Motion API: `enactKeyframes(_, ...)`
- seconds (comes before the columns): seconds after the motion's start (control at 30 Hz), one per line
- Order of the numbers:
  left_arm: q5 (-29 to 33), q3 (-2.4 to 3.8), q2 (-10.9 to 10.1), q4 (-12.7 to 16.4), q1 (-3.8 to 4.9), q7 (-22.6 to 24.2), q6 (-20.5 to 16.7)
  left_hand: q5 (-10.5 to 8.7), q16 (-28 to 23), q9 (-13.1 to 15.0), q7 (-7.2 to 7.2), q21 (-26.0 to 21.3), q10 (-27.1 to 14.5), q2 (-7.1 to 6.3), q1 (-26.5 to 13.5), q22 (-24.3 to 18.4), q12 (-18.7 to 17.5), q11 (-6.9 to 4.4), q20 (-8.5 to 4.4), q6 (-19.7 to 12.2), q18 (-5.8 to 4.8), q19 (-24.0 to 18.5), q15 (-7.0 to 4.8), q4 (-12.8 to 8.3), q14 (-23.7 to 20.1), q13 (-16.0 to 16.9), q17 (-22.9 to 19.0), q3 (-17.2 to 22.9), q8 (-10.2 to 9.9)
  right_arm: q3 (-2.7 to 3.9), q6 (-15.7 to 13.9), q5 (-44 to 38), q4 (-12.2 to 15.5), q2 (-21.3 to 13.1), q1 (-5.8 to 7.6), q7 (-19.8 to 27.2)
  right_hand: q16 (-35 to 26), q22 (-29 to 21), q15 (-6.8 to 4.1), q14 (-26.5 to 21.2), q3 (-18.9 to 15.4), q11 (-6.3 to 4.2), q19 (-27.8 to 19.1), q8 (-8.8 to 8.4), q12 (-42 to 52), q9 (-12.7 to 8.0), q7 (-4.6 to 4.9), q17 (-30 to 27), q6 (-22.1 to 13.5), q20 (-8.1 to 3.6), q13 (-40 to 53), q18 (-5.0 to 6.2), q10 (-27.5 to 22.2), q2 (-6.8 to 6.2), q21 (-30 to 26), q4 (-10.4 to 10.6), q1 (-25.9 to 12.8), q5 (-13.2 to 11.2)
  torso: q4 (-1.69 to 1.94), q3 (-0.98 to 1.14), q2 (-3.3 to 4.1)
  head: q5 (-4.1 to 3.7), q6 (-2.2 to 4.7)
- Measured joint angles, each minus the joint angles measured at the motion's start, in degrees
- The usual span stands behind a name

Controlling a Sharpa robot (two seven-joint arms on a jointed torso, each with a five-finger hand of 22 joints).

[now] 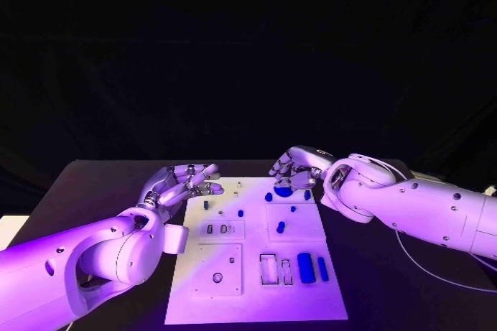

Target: Assemble the parts on the task board

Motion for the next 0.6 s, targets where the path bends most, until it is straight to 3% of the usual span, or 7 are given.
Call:
enactKeyframes(0.1,0.3,0.02,-0.1,0.8,0.01,-0.1,0.2,0.0,-0.3,-0.1,0.0,0.0,0.0,0.0,0.0,-0.2,-0.4,0.0,0.0,0.0,0.0,0.0,0.2,-0.2,-0.2,0.0,0.2,-0.2,-0.3,0.03,1.4,-4.1,0.1,0.3,0.12,-1.8,8.2,2.2,0.0,0.0,0.9,-0.34,0.4,0.0,0.0,0.0,-0.27,4.7,0.3,-0.37,0.0,0.0,-0.3,-0.45,3.7,0.9,-0.5,-0.3,0.38,-0.1,0.73,-0.34,0.34)
enactKeyframes(0.2,0.6,0.02,-0.3,1.4,0.01,-0.2,0.2,0.0,-0.4,-0.1,0.0,0.0,-0.2,0.0,0.0,-0.2,-0.6,0.2,0.0,0.0,0.0,0.0,0.2,-0.2,-0.2,-0.1,0.3,-0.2,-0.4,0.03,2.8,-7.5,0.1,0.6,0.16,-3.3,21.1,5.1,-0.01,0.0,2.3,-0.47,0.4,0.0,0.0,0.0,-0.29,16.8,0.3,-0.37,0.0,0.0,-0.2,-1.25,8.1,2.3,-0.4,-0.3,0.64,-0.18,1.38,-0.59,0.65)
enactKeyframes(0.33,0.9,0.11,-0.5,2.0,0.02,-0.4,0.3,0.0,-0.4,-0.1,0.21,-0.2,-0.2,0.0,0.0,-0.2,-0.8,0.2,0.0,-0.2,-0.01,0.0,0.2,-0.4,-0.2,-0.1,0.4,-0.4,-0.4,0.03,4.5,-10.5,0.0,1.0,0.19,-4.6,33.1,8.2,-0.01,0.0,3.7,-0.55,-0.4,0.0,0.0,0.0,-0.49,29.7,0.5,-0.05,0.0,0.0,-0.1,-2.19,12.8,3.7,-0.4,-0.6,0.92,-0.24,2.02,-0.8,0.8)
enactKeyframes(0.6,1.3,0.25,-0.8,2.7,0.1,-0.6,0.3,0.0,-0.6,-0.1,0.21,-0.2,-0.4,0.0,0.0,-0.3,-0.8,0.4,0.0,-0.2,-0.01,0.0,0.39,-0.4,-0.4,-0.1,0.5,-0.4,-0.7,0.04,7.1,-13.6,-0.2,1.7,0.21,-6.2,38.9,13.7,-0.01,0.0,5.0,-0.55,-1.5,0.0,0.0,0.0,-0.66,36.1,0.7,0.26,0.0,-0.01,-0.1,-3.31,18.7,5.0,-0.3,-0.8,1.32,-0.28,3.01,-0.93,0.85)
